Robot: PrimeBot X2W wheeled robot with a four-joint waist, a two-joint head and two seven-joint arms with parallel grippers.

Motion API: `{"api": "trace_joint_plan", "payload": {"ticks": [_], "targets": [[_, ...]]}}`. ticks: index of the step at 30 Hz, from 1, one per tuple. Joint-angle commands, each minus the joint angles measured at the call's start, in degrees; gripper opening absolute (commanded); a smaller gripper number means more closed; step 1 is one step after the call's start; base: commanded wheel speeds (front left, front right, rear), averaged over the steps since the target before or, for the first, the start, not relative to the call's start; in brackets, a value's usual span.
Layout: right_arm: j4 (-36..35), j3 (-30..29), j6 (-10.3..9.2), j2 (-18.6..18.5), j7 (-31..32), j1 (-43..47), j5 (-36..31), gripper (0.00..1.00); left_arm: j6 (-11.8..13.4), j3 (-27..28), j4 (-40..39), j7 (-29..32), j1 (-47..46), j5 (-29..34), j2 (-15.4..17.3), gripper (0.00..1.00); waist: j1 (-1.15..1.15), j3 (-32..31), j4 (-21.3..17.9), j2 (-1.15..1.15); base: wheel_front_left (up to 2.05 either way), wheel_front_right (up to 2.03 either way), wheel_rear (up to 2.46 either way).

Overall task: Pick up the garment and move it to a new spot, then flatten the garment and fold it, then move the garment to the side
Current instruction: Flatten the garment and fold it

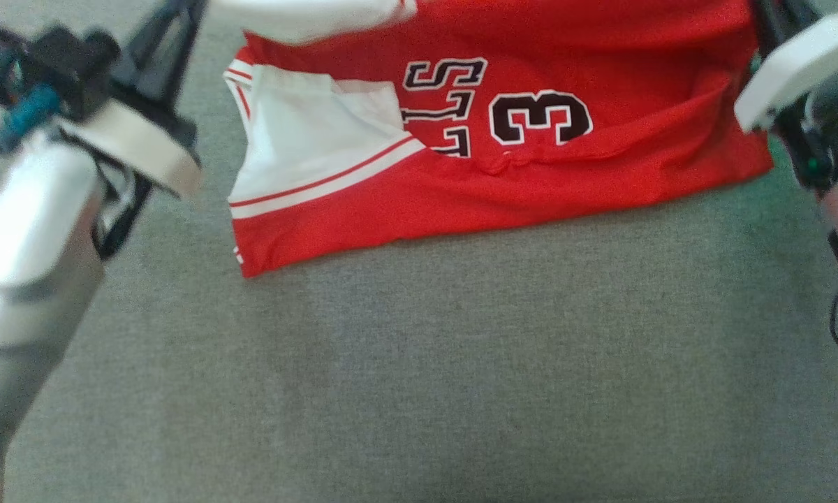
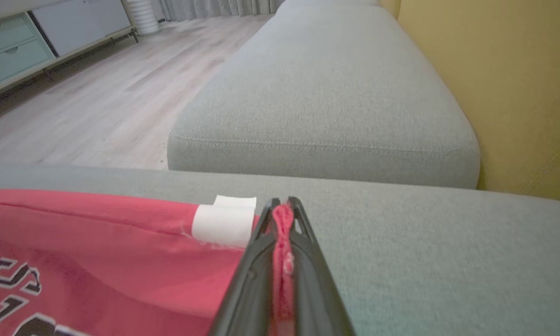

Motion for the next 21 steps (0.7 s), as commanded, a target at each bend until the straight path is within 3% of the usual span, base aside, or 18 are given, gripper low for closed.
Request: {"api": "trace_joint_plan", "payload": {"ticks": [1, 8, 21], "targets": [[-2.2, 1.3, -0.05, -1.7, 1.0, 1.8, 1.3, 0.00, 0.1, 0.5, -2.9, 0.1, -0.3, -2.0, 3.7, 0.00, 0.01, -1.8, 0.9, 0.00, 0.00, 0.00, 0.00], [-6.2, 6.1, -0.05, -6.7, 7.7, 8.1, 6.4, 0.00, 0.1, -6.9, -10.5, 4.4, 5.8, -7.8, 9.8, 0.00, 0.01, -5.1, 1.0, 0.00, 0.00, 0.00, 0.00], [-12.7, 10.5, -0.05, -12.1, 17.2, 13.8, 13.1, 0.00, 0.1, -14.2, -19.3, 12.2, 11.0, -14.6, 16.3, 0.00, 0.01, -7.7, -0.3, 0.00, 0.00, 0.00, 0.00]]}}
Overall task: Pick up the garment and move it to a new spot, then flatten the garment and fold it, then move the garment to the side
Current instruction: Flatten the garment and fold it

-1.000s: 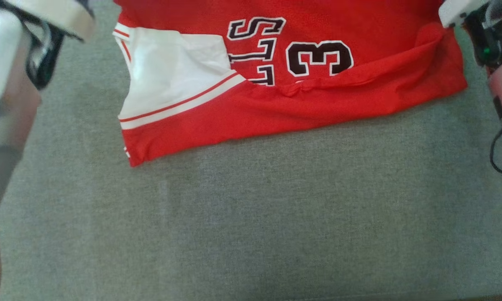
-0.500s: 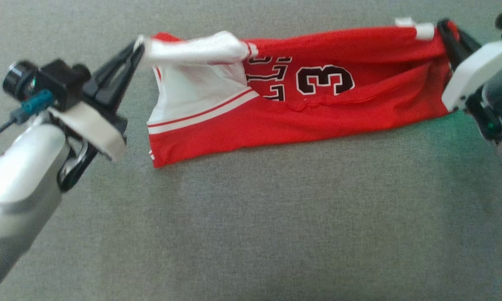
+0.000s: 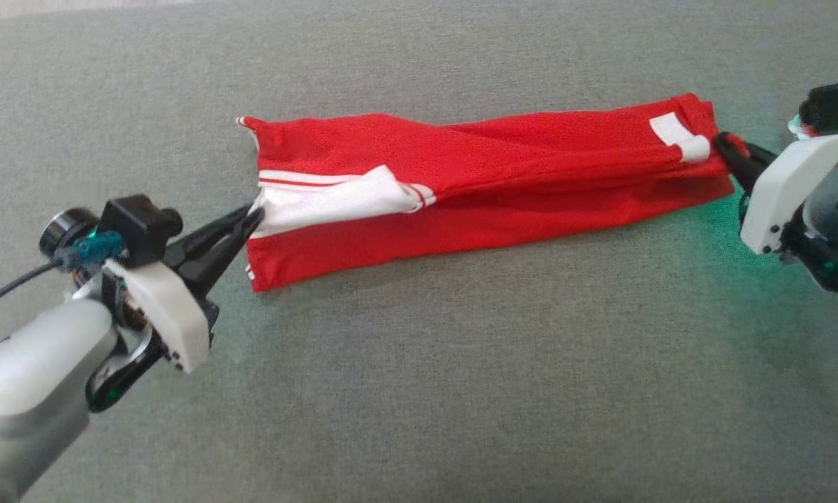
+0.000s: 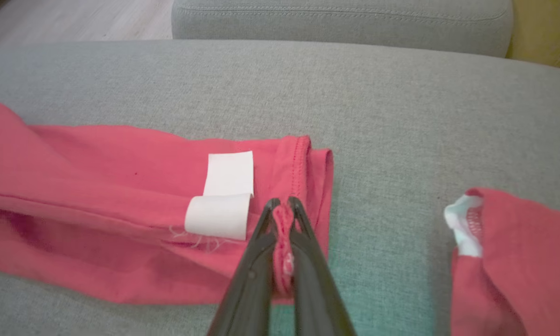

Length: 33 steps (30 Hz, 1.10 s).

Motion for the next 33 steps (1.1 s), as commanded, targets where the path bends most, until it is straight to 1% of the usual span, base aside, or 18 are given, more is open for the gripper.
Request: {"api": "trace_joint_plan", "payload": {"ticks": [1, 8, 14, 15, 16, 17, 20, 21, 23, 26, 28, 30, 31, 33], "targets": [[-1.8, 0.5, -0.05, -2.0, 0.6, 0.9, 0.6, 0.00, 0.1, 1.7, -1.2, 0.6, -1.4, -0.7, 3.7, 0.00, 0.01, -0.1, -0.4, 0.00, 0.00, 0.00, 0.00], [-4.0, 1.7, -0.05, -2.6, 2.8, 1.5, 1.7, 0.00, 0.1, -0.9, -1.3, 1.8, -1.4, -1.0, 4.1, 0.00, 0.01, 0.0, -1.4, 0.00, 0.00, 0.00, 0.00], [-3.3, 2.4, -0.05, -1.0, 3.2, 2.4, 1.9, 0.00, 0.1, -1.6, 1.2, 1.5, -1.1, -1.2, 2.1, 0.00, 0.01, 0.2, -1.9, 0.00, 0.00, 0.00, 0.00], [-3.1, 2.4, -0.05, -0.8, 3.0, 2.4, 1.7, 0.36, 0.1, -1.5, 1.7, 1.4, -1.1, -1.4, 1.7, 0.00, 0.01, 0.2, -2.0, 0.00, 0.00, 0.00, 0.00], [-2.9, 2.4, -0.05, -0.5, 2.6, 2.4, 1.5, 1.00, 0.2, -1.5, 2.2, 1.2, -1.2, -1.5, 1.3, 0.15, 0.01, 0.3, -2.0, 0.00, 0.00, 0.00, 0.00], [-2.7, 2.3, -0.05, -0.3, 2.4, 2.4, 1.5, 1.00, 0.3, -1.4, 2.6, 0.9, -1.3, -1.4, 1.0, 0.99, 0.01, 0.3, -2.0, 0.00, 0.00, 0.00, 0.00], [-2.3, 1.3, -0.05, 0.0, 0.8, 2.0, 1.5, 1.00, 1.4, -0.4, 3.7, -1.0, -1.8, -1.4, 0.0, 1.00, 0.01, 0.3, -2.1, 0.00, 0.00, 0.00, 0.00], [-2.1, 0.1, -0.05, 0.1, -1.1, 1.7, 1.6, 1.00, 2.9, 1.1, 4.3, -3.5, -2.0, -1.7, -0.8, 1.00, 0.01, 0.0, -2.1, 0.00, 0.00, 0.00, 0.00], [-1.9, -1.8, -0.05, 0.6, -3.9, 1.4, 1.9, 1.00, 4.6, 2.7, 4.8, -6.5, -1.9, -2.0, -1.7, 1.00, 0.01, -0.5, -2.1, 0.00, 0.00, 0.00, 0.00], [-2.0, -5.1, -0.05, 1.7, -10.2, 1.6, 2.5, 1.00, 7.4, 6.3, 5.6, -10.4, -1.1, -3.7, -3.4, 1.00, 0.01, -1.6, -2.0, 0.00, 0.00, 0.00, 0.00], [-2.3, -6.8, -0.05, 2.4, -15.2, 2.0, 1.7, 1.00, 9.1, 9.8, 5.7, -11.8, 0.0, -4.9, -4.7, 1.00, 0.01, -2.2, -2.0, 0.00, 0.00, 0.00, 0.00], [-2.3, -8.3, -0.05, 3.3, -19.9, 2.7, 0.8, 1.00, 10.5, 14.5, 4.8, -12.3, 1.4, -5.0, -6.2, 1.00, 0.01, -2.8, -2.0, 0.00, 0.00, 0.00, 0.00], [-2.3, -8.3, -0.05, 3.3, -19.9, 2.7, 0.8, 1.00, 10.5, 14.5, 4.8, -12.3, 1.4, -5.0, -6.2, 1.00, 0.01, -2.8, -2.0, 0.00, 0.00, 0.00, 0.00], [-2.7, -9.6, -0.05, 4.4, -23.3, 3.6, -0.4, 1.00, 12.0, 21.3, 2.0, -12.4, 3.6, -2.3, -8.0, 1.00, 0.01, -3.3, -2.0, 0.00, 0.00, 0.00, 0.00]]}}
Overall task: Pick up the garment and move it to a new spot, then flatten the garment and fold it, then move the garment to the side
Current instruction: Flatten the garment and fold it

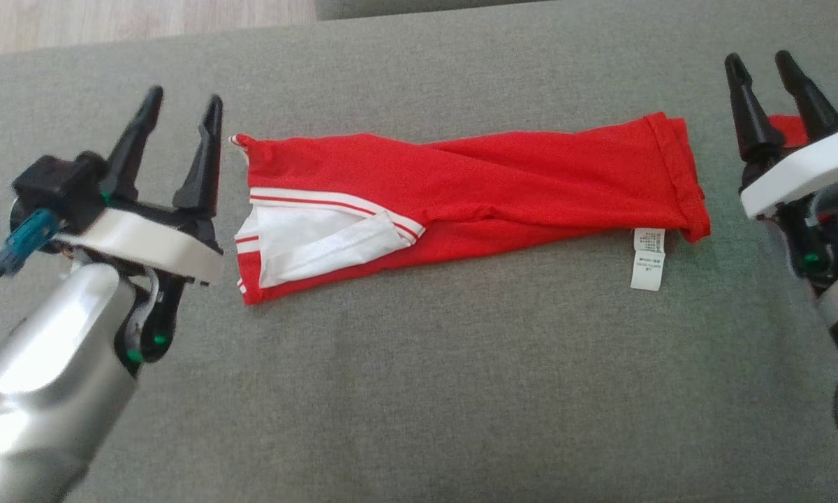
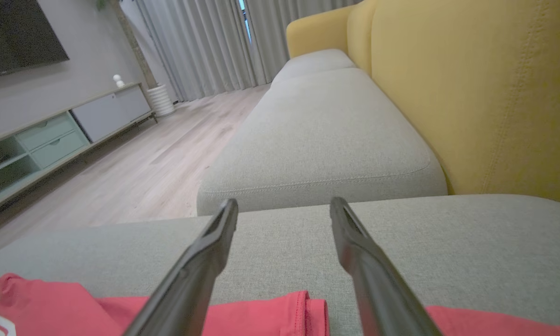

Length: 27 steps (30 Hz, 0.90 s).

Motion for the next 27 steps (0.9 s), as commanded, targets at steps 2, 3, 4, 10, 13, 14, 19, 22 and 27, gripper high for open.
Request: {"api": "trace_joint_plan", "payload": {"ticks": [2, 3, 4, 10, 13, 14, 19, 22, 27], "targets": [[-1.9, -1.4, -0.05, 0.8, -1.9, 1.7, -1.6, 1.00, 0.7, 7.7, -3.8, -0.5, 1.6, 3.2, 0.0, 1.00, 0.00, -0.5, -0.1, 0.00, 0.00, 0.00, 0.00], [-2.3, -2.2, -0.05, 1.5, -2.5, 2.2, -2.9, 1.00, 0.8, 10.7, -5.4, -0.5, 3.7, 5.0, -1.2, 1.00, 0.00, -0.7, -0.1, 0.00, 0.00, 0.00, 0.00], [-2.7, -3.3, -0.05, 2.3, -2.9, 2.8, -4.4, 1.00, 0.9, 13.5, -6.8, -0.5, 5.9, 7.1, -2.5, 1.00, 0.00, -0.9, -0.2, 0.00, 0.00, 0.00, 0.00], [-9.2, -17.3, -0.05, 10.4, -3.3, 10.9, -17.5, 1.00, -0.2, 26.7, -13.7, -0.5, 17.6, 19.2, -11.7, 1.00, 0.00, -1.9, -0.4, 0.00, 0.00, 0.00, 0.00], [-13.3, -23.1, -0.05, 16.4, -3.3, 16.7, -25.2, 1.00, -1.9, 32.6, -15.2, -0.5, 22.5, 24.0, -16.9, 1.00, 0.00, -2.1, -0.8, 0.00, 0.00, 0.00, 0.00], [-14.4, -24.6, -0.05, 18.4, -3.3, 18.4, -27.3, 1.00, -2.7, 34.4, -15.6, -0.5, 23.8, 25.4, -18.6, 1.00, 0.00, -2.1, -1.0, 0.00, 0.00, 0.00, 0.00], [-18.1, -29.5, -0.05, 24.1, -3.3, 23.4, -33.7, 1.00, -7.7, 40.4, -15.4, -0.5, 27.8, 31.5, -24.3, 1.00, 0.00, -1.9, -1.5, 0.00, 0.00, 0.00, 0.00], [-19.1, -29.9, -0.05, 25.0, -3.3, 24.0, -35.3, 1.00, -9.5, 42.3, -15.0, -0.5, 28.0, 33.8, -25.8, 1.00, 0.00, -1.5, -1.5, 0.00, 0.00, 0.00, 0.00], [-18.1, -30.6, -0.05, 25.4, -3.3, 21.8, -37.1, 1.00, -11.2, 43.3, -14.2, -0.5, 26.8, 36.1, -26.9, 1.00, 0.00, 0.3, -1.2, 0.00, 0.00, 0.00, 0.00]]}}
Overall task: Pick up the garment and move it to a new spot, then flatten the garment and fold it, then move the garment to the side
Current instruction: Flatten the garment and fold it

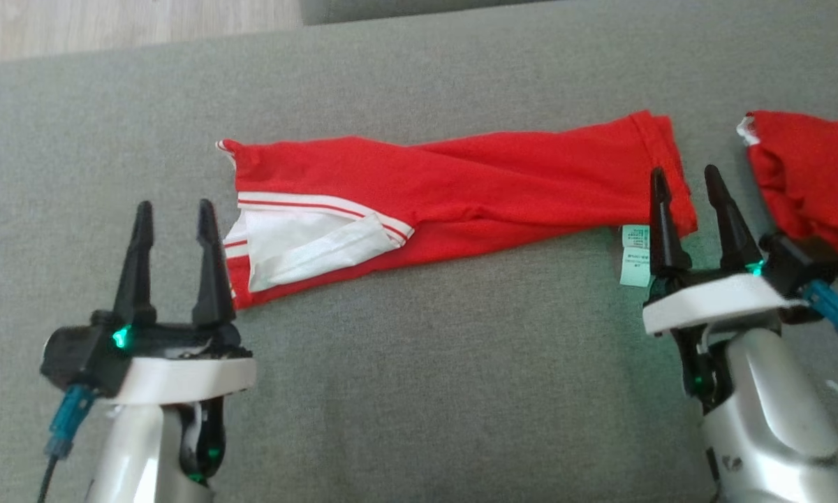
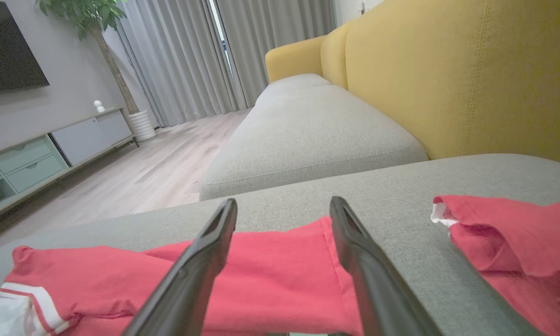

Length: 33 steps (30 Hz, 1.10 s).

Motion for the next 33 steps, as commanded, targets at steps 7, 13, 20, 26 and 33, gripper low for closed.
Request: {"api": "trace_joint_plan", "payload": {"ticks": [7, 13, 20, 26, 33], "targets": [[10.9, -6.9, -0.05, 0.9, 2.6, -9.8, -4.1, 1.00, -1.1, -0.3, 0.0, -0.3, -4.5, 1.4, -0.3, 1.00, 0.00, 3.6, 2.3, 0.00, 0.00, 0.00, 0.00], [20.9, -15.2, -0.05, 1.1, 3.1, -14.6, -8.4, 1.00, -1.1, -1.9, 0.5, -0.3, -5.4, 0.8, -0.4, 1.00, 0.00, 5.3, 3.8, 0.00, 0.00, 0.00, 0.00], [30.0, -17.8, -0.05, 1.1, 3.0, -18.8, -10.0, 1.00, -1.1, -2.1, 0.6, -0.3, -6.1, 0.4, -0.1, 1.00, 0.00, 6.5, 4.2, 0.00, 0.00, 0.00, 0.00], [36.6, -13.9, -0.05, 1.1, 1.4, -21.8, -7.5, 1.00, -1.1, -2.3, 1.0, -0.3, -6.8, 0.4, 0.1, 1.00, 0.00, 6.9, 4.0, 0.00, 0.00, 0.00, 0.00], [40.0, -8.5, -0.05, 1.1, 0.0, -23.0, -3.8, 0.00, -1.1, -2.3, 1.5, -0.3, -6.6, 0.3, 0.4, 1.00, 0.00, 6.1, 3.2, 0.00, 0.00, 0.00, 0.00]]}}
